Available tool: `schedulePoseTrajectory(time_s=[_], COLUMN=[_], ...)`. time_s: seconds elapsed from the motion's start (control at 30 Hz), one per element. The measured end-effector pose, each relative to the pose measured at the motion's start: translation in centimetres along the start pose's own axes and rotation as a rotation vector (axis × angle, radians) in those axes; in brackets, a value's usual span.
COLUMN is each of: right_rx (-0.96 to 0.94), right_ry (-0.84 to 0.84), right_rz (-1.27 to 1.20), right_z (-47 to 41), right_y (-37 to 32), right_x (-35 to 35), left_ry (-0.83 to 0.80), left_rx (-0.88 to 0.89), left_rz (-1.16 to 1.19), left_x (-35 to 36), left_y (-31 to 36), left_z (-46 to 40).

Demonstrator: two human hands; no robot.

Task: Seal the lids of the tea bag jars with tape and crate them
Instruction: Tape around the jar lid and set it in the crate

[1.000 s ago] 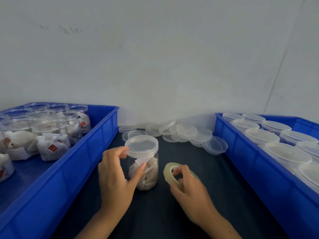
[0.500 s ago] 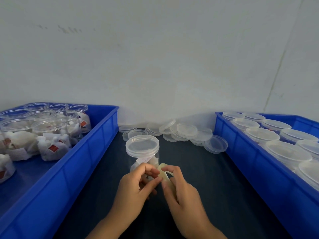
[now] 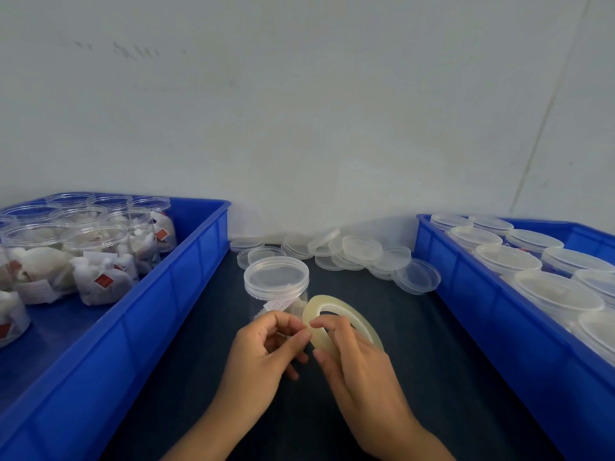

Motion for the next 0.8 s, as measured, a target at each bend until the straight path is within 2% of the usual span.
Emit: schedulePoseTrajectory(time_s=[0.1,0.23,0.47,0.67,0.8], right_rx=[-0.004,0.057,0.213,0.517,0.529], right_ry=[-0.029,-0.036,-0.094,-0.179,-0.203], right_rz=[0.013,0.002,-0.065,-0.196,-0.196], right_z=[0.0,0.0,-0.3,0.2,0.5], right_y=[-0.1,0.6,2.5,5.2,5.8], right_x=[0.3,0.4,0.7,1.1,1.5], left_ry=[0.008,0.079,0.138,0.174,0.178], left_rx=[0.058,0.276,0.386,0.474,0.534], left_rz=[-0.145,-0.408,-0.387,-0.43,-0.505], left_x=[0.1,0.3,0.3,-0.3,-0.2], left_y=[0.3,2.1,3.2,3.9,4.2], left_z=[0.2,0.8,1.2,1.3,1.2])
Point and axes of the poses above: each hand's wrist, its own z-axis away from the middle knuckle, its own x-axis out of the palm, y = z × x, the point moved 8 cm from there along -z, towards the middle knuckle, and after that the axes turned 1 degree about x, right-handed, at the moved point
